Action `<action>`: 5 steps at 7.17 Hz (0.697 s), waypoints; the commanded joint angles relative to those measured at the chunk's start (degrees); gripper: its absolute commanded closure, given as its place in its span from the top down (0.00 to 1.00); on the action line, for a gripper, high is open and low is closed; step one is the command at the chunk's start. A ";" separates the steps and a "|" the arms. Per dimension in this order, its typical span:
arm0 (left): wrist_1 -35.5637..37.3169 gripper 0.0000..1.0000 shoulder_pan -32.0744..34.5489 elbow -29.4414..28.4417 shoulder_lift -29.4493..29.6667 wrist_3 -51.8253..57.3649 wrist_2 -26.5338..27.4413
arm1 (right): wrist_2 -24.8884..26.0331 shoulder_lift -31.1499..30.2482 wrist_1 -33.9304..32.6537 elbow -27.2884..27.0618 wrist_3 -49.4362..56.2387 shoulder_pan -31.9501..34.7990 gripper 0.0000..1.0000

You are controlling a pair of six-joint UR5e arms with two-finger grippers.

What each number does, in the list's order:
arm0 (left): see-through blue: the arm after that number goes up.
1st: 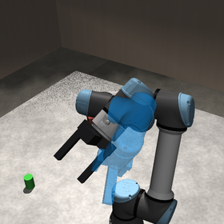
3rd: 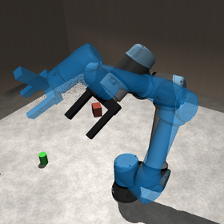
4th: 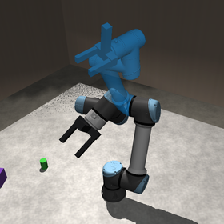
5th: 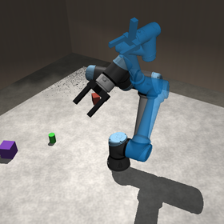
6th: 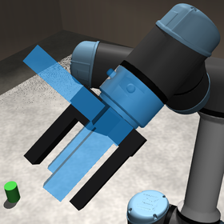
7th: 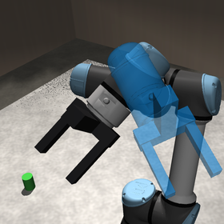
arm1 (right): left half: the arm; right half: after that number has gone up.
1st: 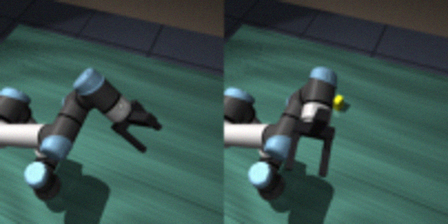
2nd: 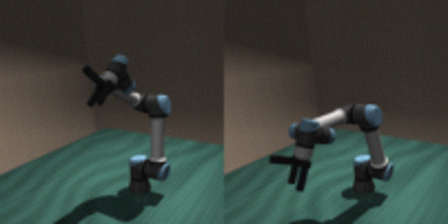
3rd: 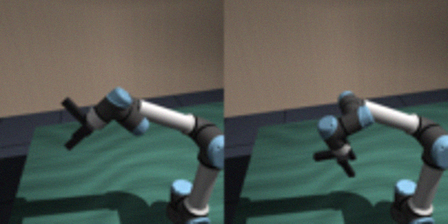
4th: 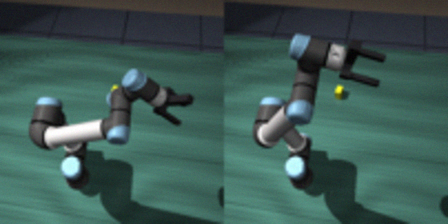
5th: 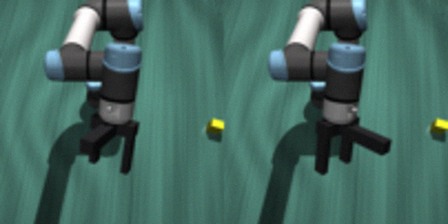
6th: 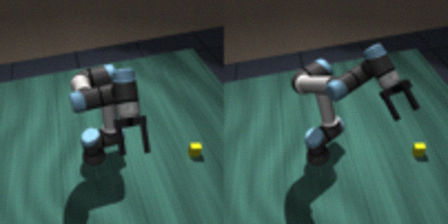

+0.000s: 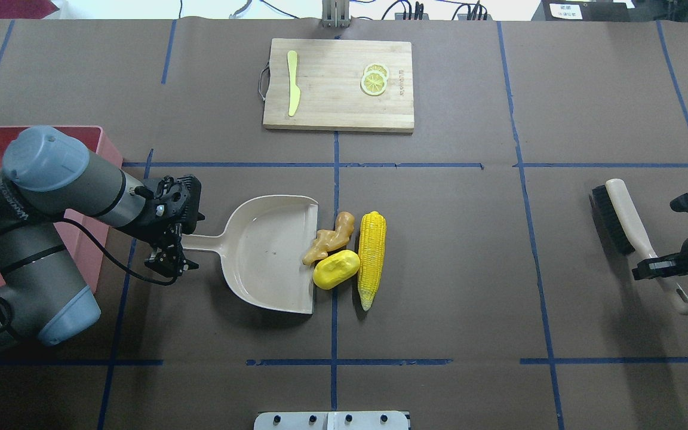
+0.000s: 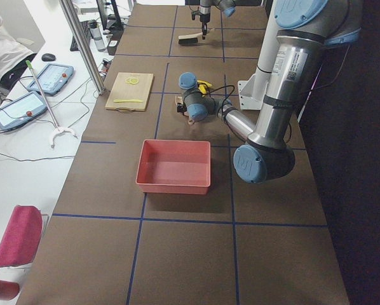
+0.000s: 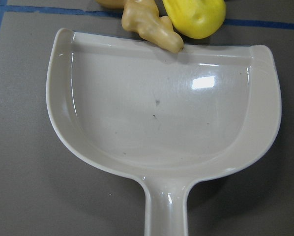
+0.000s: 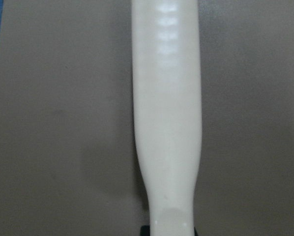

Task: Sweep and dump trash into bin
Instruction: 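Reach the left gripper to the beige dustpan handle and grasp it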

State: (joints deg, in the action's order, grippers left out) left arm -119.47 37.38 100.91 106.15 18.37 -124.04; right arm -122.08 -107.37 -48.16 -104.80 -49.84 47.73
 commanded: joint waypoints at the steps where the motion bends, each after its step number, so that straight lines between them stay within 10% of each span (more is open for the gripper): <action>1: -0.06 0.99 -1.69 -1.31 0.45 -0.87 0.73 | 0.09 -0.12 0.00 0.03 0.00 0.00 0.00; 5: 0.12 0.84 -2.14 -4.75 5.03 -4.13 0.73 | 0.00 -0.29 0.00 0.03 0.09 0.00 0.00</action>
State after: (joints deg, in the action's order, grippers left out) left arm -119.49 35.29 96.49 110.69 14.62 -123.31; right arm -122.08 -107.59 -48.16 -104.77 -49.81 47.72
